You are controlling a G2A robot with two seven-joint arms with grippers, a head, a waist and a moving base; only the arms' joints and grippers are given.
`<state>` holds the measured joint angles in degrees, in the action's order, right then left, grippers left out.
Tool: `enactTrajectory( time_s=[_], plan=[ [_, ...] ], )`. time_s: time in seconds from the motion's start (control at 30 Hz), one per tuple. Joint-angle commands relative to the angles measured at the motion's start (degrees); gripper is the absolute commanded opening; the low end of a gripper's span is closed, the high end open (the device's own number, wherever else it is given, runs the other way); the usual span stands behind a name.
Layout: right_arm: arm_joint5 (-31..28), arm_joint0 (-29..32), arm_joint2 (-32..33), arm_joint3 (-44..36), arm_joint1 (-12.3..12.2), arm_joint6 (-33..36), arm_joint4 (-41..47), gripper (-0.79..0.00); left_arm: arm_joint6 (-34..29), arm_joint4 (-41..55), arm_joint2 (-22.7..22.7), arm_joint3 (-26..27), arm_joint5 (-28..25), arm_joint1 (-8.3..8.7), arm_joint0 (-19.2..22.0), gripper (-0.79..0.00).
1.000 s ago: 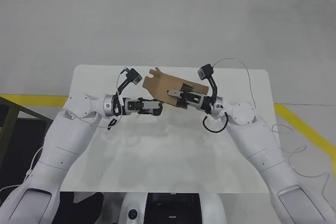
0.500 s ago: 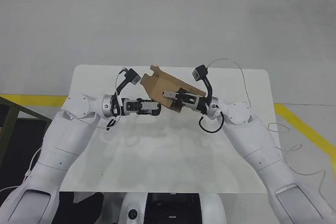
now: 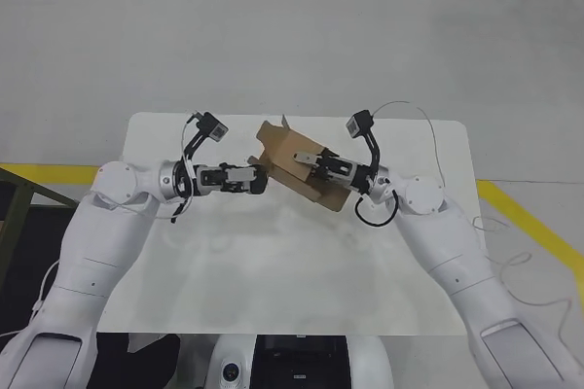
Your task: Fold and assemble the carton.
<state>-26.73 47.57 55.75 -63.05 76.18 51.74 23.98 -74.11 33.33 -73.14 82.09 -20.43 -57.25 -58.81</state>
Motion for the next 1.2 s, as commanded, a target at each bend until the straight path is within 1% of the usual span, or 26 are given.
enactTrajectory(
  time_s=[0.0, 0.17, 0.2, 0.3, 0.37, 0.47, 0.6, 0.73, 1.17],
  plan=[
    [0.03, 0.00, 0.36, 0.20, -0.08, 0.43, 0.09, -0.785, -0.37, 0.45, -1.02, 0.15, -0.17, 0.21, -0.53, 0.000],
    [-0.02, -0.02, 1.25, 0.41, -0.50, 2.71, -1.04, -0.785, -0.07, 1.62, -3.67, -0.04, -1.57, 0.63, -1.59, 0.000],
    [-0.04, 0.02, 1.45, 0.37, -0.59, 3.14, -1.14, -0.785, 0.30, 2.24, -4.34, -0.12, -2.52, 0.68, -1.78, 0.000],
    [0.56, -0.07, 1.80, 0.43, -0.84, 5.27, -1.43, -0.785, 0.59, 5.61, -6.37, -0.71, -7.58, 0.69, -2.46, 0.000],
    [0.93, -0.25, 1.84, 0.44, -1.00, 7.07, -1.84, -0.785, 1.27, 5.37, -7.15, -1.52, -11.02, 0.69, -2.80, 0.000],
    [0.78, -0.36, 1.82, 0.15, -1.27, 10.44, -2.35, -0.785, 3.89, 3.13, -7.75, -2.28, -13.65, 0.78, -2.75, 0.000],
    [0.59, -0.32, 2.02, -0.32, -1.75, 13.57, -4.07, -0.785, 6.65, 0.41, -7.10, -3.00, -16.41, 0.92, -2.89, 0.000],
    [0.90, 0.11, 2.66, -0.93, -2.21, 14.07, -5.41, -0.785, 8.08, -0.20, -6.20, -3.61, -17.84, 1.14, -2.86, 0.000],
    [0.97, 0.49, 3.27, -1.38, -2.49, 13.74, -5.88, -0.785, 8.08, -0.20, -6.20, -3.61, -17.84, 1.14, -2.86, 0.000]
  ],
)
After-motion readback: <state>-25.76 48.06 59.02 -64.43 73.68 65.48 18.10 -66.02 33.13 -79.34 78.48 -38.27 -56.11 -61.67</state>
